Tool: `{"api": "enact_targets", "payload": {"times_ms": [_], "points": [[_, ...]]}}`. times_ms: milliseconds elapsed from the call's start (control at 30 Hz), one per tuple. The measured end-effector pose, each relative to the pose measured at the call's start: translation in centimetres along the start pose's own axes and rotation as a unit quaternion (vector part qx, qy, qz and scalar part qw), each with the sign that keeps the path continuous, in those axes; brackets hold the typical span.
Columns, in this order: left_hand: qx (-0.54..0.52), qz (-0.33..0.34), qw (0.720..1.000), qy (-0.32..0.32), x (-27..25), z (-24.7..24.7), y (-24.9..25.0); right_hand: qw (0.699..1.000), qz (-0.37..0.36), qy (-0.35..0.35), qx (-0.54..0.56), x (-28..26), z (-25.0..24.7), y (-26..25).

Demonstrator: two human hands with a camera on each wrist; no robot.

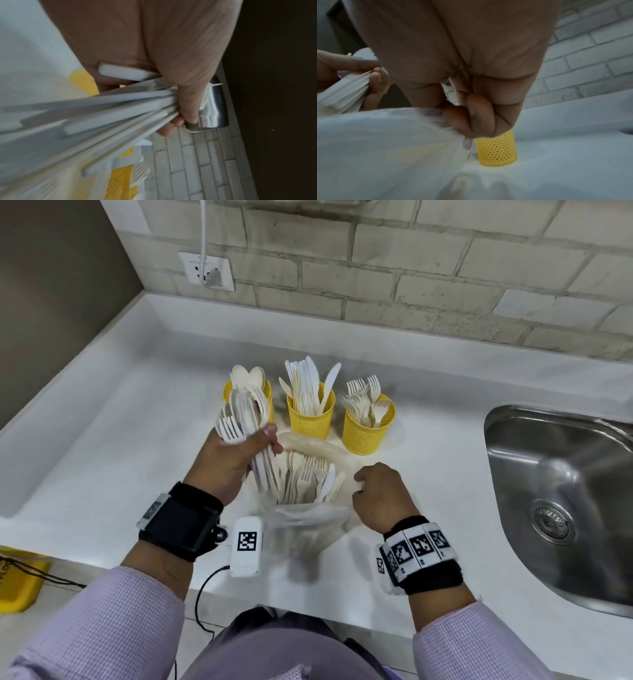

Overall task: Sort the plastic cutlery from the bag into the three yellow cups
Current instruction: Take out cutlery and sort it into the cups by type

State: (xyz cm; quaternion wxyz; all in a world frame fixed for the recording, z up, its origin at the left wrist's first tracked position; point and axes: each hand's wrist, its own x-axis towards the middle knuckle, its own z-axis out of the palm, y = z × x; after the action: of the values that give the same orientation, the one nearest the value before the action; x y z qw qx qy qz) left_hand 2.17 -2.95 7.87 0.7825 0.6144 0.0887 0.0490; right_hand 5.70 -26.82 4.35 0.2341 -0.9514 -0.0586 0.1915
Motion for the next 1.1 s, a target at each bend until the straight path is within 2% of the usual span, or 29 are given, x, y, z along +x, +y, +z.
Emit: {"api": "enact_targets", "payload": {"times_ms": [100, 200, 300, 333, 367, 433, 500, 600, 667, 767, 800, 900, 1000, 1100], "points": [[-0.002, 0.023, 0.998, 0.051, 0.4, -0.5, 1.3, 1.000, 0.016, 0.022, -0.011, -0.2, -0.8, 0.4], [0.089, 0.022, 0.987, 0.133, 0.8, -0.9, 1.6, 0.996, 0.006, 0.078, -0.042, -0.4, -1.1, 0.1], [0.230, -0.013, 0.966, 0.118, 0.6, -0.8, 0.9, 0.970, -0.073, 0.221, -0.070, -0.7, -0.8, -1.1], [0.264, -0.022, 0.959, 0.100, 0.4, -0.6, 0.5, 0.963, -0.115, 0.237, -0.048, -0.7, -0.4, -1.8], [0.303, -0.031, 0.949, 0.087, 0.3, -0.6, -0.1, 0.964, -0.152, 0.219, -0.023, -0.6, 0.0, -2.5], [0.401, -0.048, 0.912, 0.072, 0.5, -0.6, -1.6, 0.972, -0.195, 0.135, 0.003, 0.0, 1.1, -4.0], [0.491, -0.071, 0.865, 0.069, 1.0, -0.4, -2.9, 0.981, -0.183, 0.061, -0.028, 1.1, 2.5, -5.1], [0.578, -0.095, 0.809, 0.050, 1.4, -0.3, -4.3, 0.987, -0.137, 0.010, -0.084, 2.8, 4.0, -6.4], [0.575, -0.098, 0.811, 0.052, 1.3, -0.1, -4.5, 0.988, -0.118, 0.006, -0.104, 3.7, 4.5, -6.9], [0.501, -0.115, 0.854, 0.077, 1.1, 0.0, -4.2, 0.986, -0.111, 0.021, -0.123, 4.5, 4.7, -7.3], [0.491, -0.118, 0.859, 0.084, 1.0, 0.0, -4.1, 0.986, -0.108, 0.024, -0.122, 4.7, 4.7, -7.5], [0.499, -0.130, 0.854, 0.073, 1.0, -0.2, -3.9, 0.988, -0.096, 0.029, -0.119, 5.2, 4.8, -7.9], [0.501, -0.172, 0.846, 0.058, 0.8, -0.1, -3.6, 0.986, -0.088, 0.040, -0.138, 5.4, 5.0, -8.4], [0.483, -0.190, 0.853, 0.055, 0.4, 0.2, -3.6, 0.982, -0.093, 0.039, -0.157, 5.5, 5.1, -8.8]]}}
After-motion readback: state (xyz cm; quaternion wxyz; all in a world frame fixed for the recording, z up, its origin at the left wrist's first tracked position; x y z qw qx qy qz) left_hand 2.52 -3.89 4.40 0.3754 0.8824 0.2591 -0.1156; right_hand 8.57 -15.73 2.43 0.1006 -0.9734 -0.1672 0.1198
